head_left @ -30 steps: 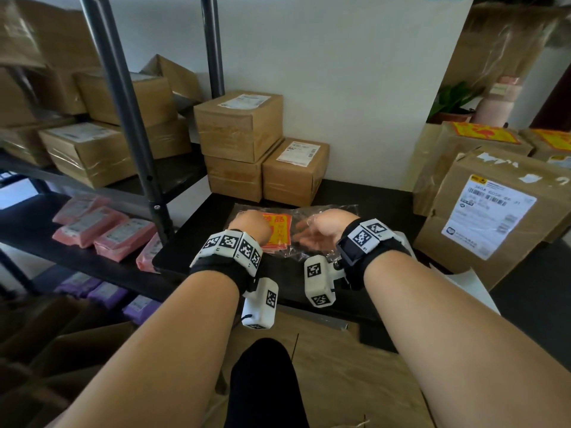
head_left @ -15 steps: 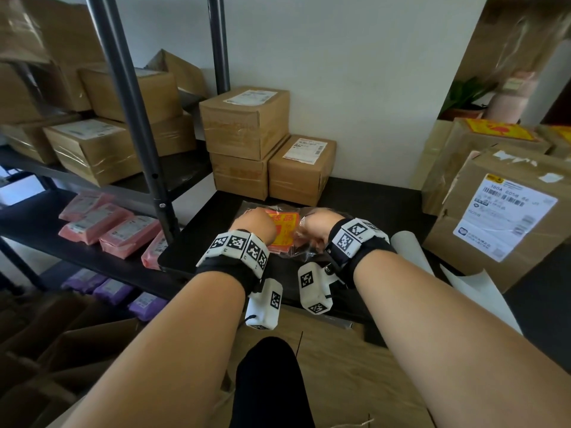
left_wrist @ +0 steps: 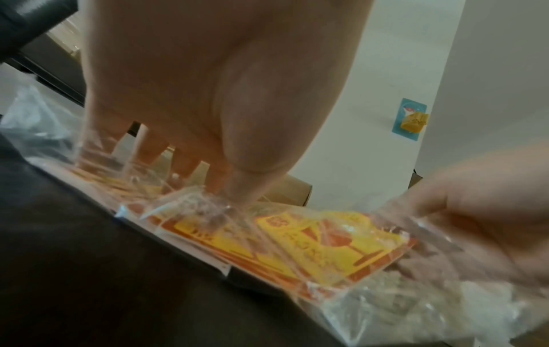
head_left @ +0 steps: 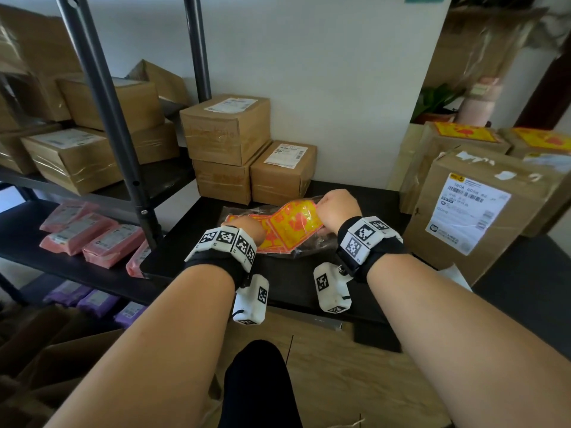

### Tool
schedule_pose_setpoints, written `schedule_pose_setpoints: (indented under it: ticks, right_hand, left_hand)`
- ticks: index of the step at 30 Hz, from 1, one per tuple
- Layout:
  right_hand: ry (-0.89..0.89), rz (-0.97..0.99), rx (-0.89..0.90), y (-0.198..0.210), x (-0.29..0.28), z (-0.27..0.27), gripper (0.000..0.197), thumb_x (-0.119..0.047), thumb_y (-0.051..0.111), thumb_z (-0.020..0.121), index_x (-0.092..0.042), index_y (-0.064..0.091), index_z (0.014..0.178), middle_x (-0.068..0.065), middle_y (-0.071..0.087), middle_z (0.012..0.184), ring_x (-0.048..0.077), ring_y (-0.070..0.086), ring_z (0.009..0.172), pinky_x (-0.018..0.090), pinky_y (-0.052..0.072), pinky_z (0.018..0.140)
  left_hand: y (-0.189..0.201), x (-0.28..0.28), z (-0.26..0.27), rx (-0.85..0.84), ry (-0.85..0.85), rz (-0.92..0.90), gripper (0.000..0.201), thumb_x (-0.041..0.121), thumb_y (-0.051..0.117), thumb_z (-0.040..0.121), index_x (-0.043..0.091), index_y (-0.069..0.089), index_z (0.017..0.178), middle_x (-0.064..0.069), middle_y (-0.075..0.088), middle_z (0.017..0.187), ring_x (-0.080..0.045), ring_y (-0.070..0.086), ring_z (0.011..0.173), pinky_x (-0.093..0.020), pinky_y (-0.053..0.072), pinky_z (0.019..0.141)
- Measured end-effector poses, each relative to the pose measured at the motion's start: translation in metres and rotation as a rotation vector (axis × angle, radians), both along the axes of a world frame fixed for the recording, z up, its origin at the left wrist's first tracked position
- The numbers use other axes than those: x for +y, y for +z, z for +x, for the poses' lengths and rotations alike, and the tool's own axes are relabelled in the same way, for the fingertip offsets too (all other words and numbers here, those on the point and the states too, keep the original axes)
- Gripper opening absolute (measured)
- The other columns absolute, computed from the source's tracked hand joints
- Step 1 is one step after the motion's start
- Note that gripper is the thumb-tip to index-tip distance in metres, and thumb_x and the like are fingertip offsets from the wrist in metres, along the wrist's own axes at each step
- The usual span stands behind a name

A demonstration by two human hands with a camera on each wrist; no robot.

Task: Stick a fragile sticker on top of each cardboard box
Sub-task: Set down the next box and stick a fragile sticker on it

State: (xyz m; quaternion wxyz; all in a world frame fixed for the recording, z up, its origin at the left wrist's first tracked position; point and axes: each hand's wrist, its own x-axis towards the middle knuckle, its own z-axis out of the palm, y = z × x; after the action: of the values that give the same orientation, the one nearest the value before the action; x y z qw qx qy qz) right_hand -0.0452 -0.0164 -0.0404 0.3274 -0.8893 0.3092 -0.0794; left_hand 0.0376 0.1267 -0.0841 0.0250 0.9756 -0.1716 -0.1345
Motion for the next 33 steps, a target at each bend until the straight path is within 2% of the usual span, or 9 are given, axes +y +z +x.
schedule_pose_setpoints:
  ticks: [6,11,14,17,20,23,26,29,33]
  right_hand:
    - [-0.109,0.088,-0.238,0.024,-0.019,-0.033,0.021,-0.015,0.041,0.101,-0.002,0.057,0.1,0.008,0.061,0.072,0.03,0.073,0.071,0.043,0.06,0.075]
    - [-0.231,0.105,-0.572,0.036,-0.032,-0.063,0.015,-0.011,0.041,0.097,-0.018,0.054,0.092,-0.001,0.059,0.089,0.026,0.069,0.072,0.046,0.06,0.067]
    - [-0.279,0.124,-0.698,0.047,-0.043,-0.082,0.014,-0.011,0.043,0.098,-0.021,0.053,0.095,-0.004,0.057,0.094,0.022,0.068,0.077,0.033,0.06,0.059]
    - [-0.26,0.125,-0.778,0.054,-0.051,-0.103,0.013,-0.013,0.043,0.099,-0.019,0.054,0.103,-0.003,0.059,0.098,0.015,0.066,0.076,0.018,0.05,0.048]
    - [-0.248,0.091,-0.827,0.058,-0.056,-0.121,0.014,-0.014,0.042,0.1,-0.02,0.054,0.102,-0.005,0.059,0.091,0.013,0.065,0.071,0.018,0.049,0.047]
    - [-0.264,0.025,-0.839,0.056,-0.063,-0.134,0.013,-0.014,0.045,0.1,-0.022,0.055,0.103,-0.011,0.057,0.088,0.007,0.061,0.08,0.02,0.05,0.061]
    - [-0.259,-0.029,-0.818,0.058,-0.067,-0.142,0.019,-0.011,0.05,0.098,-0.02,0.055,0.114,-0.013,0.057,0.097,0.0,0.055,0.084,0.01,0.037,0.063]
    - [-0.229,-0.142,-0.847,0.061,-0.067,-0.144,0.026,-0.009,0.055,0.095,-0.02,0.056,0.118,-0.009,0.056,0.112,0.003,0.053,0.101,0.008,0.038,0.073]
    - [-0.172,-0.329,-0.864,0.063,-0.062,-0.141,0.015,-0.01,0.06,0.09,-0.02,0.063,0.101,-0.005,0.058,0.105,0.01,0.055,0.097,0.019,0.045,0.081]
  left_hand:
    - [0.024,-0.008,-0.017,-0.079,-0.037,-0.293,0.026,0.014,0.048,0.085,0.01,0.065,0.105,-0.011,0.064,0.114,-0.032,0.059,0.105,-0.042,0.051,0.091]
    - [0.058,-0.038,-0.044,-0.105,-0.078,-0.805,0.032,0.015,0.051,0.093,0.006,0.065,0.12,-0.013,0.064,0.122,-0.029,0.058,0.115,-0.035,0.046,0.098]
    - [0.073,-0.059,-0.059,0.044,0.028,-1.128,0.021,0.022,0.056,0.092,0.011,0.068,0.105,-0.012,0.069,0.098,-0.027,0.065,0.094,-0.042,0.052,0.092]
    - [0.081,-0.074,-0.073,0.193,0.02,-1.36,0.017,0.021,0.056,0.094,0.012,0.066,0.102,-0.005,0.069,0.088,-0.016,0.065,0.076,-0.031,0.056,0.071]
    - [0.091,-0.084,-0.086,0.234,-0.01,-1.479,0.014,0.017,0.058,0.094,0.012,0.064,0.105,-0.007,0.072,0.097,-0.013,0.067,0.074,-0.022,0.052,0.062]
    - [0.097,-0.093,-0.097,0.249,-0.03,-1.515,0.007,0.013,0.059,0.093,0.013,0.063,0.099,-0.01,0.073,0.098,-0.02,0.072,0.081,-0.023,0.054,0.063]
    - [0.101,-0.096,-0.104,0.256,-0.02,-1.566,0.003,0.01,0.06,0.091,0.012,0.063,0.093,-0.014,0.072,0.096,-0.024,0.071,0.083,-0.033,0.06,0.073]
    - [0.105,-0.093,-0.108,0.259,-0.026,-1.601,0.005,0.008,0.061,0.089,0.012,0.063,0.088,-0.015,0.071,0.092,-0.027,0.069,0.082,-0.043,0.06,0.08]
    - [0.109,-0.084,-0.111,0.218,-0.029,-1.569,0.007,0.003,0.06,0.089,0.008,0.063,0.09,-0.008,0.063,0.076,-0.018,0.061,0.067,-0.025,0.056,0.062]
